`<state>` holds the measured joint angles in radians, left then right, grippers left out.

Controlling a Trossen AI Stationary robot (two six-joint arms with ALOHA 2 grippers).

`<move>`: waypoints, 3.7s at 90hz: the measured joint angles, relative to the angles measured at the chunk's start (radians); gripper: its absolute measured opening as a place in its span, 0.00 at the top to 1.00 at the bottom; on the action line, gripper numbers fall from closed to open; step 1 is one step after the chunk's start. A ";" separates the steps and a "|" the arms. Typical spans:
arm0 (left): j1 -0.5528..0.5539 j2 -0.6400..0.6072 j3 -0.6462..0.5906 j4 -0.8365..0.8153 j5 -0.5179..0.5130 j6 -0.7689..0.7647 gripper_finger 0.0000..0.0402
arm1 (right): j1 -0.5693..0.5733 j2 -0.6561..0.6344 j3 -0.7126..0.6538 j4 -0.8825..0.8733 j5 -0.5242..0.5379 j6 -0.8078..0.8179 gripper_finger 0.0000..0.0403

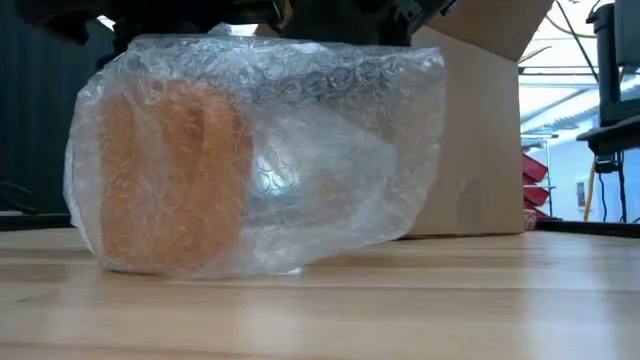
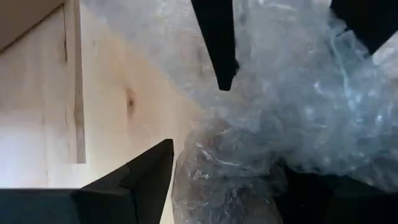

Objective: Wrap mug
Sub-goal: Wrap the orange mug with bubble wrap

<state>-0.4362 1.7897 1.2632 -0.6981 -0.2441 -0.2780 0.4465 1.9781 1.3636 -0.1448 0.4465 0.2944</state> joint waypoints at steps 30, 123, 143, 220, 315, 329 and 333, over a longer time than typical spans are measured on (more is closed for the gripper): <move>0.000 -0.004 0.001 -0.051 0.012 -0.048 0.43 | 0.000 0.000 -0.002 0.011 -0.002 0.000 0.62; -0.034 -0.229 -0.031 -0.008 -0.022 0.023 0.43 | -0.005 0.000 0.003 0.020 -0.011 0.084 0.61; -0.076 -0.214 -0.172 0.168 0.005 -0.060 0.43 | -0.005 0.000 0.062 0.009 -0.033 0.037 0.61; -0.090 -0.212 -0.238 0.268 0.005 -0.083 0.43 | -0.119 0.141 0.186 -0.104 -0.173 0.201 0.39; -0.288 -0.375 -0.523 0.394 -0.229 -0.396 0.43 | -0.135 0.161 0.176 -0.164 -0.192 0.136 0.48; -0.263 -0.327 -0.635 0.716 -0.204 -0.328 0.43 | -0.136 0.159 0.176 -0.146 -0.191 0.104 0.48; -0.251 -0.311 -0.639 0.753 -0.204 -0.307 0.43 | -0.136 0.159 0.176 -0.145 -0.192 0.094 0.48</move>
<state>-0.6873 1.4789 0.6239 0.0551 -0.4480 -0.5854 0.3107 2.1372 1.5398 -0.2900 0.2550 0.3880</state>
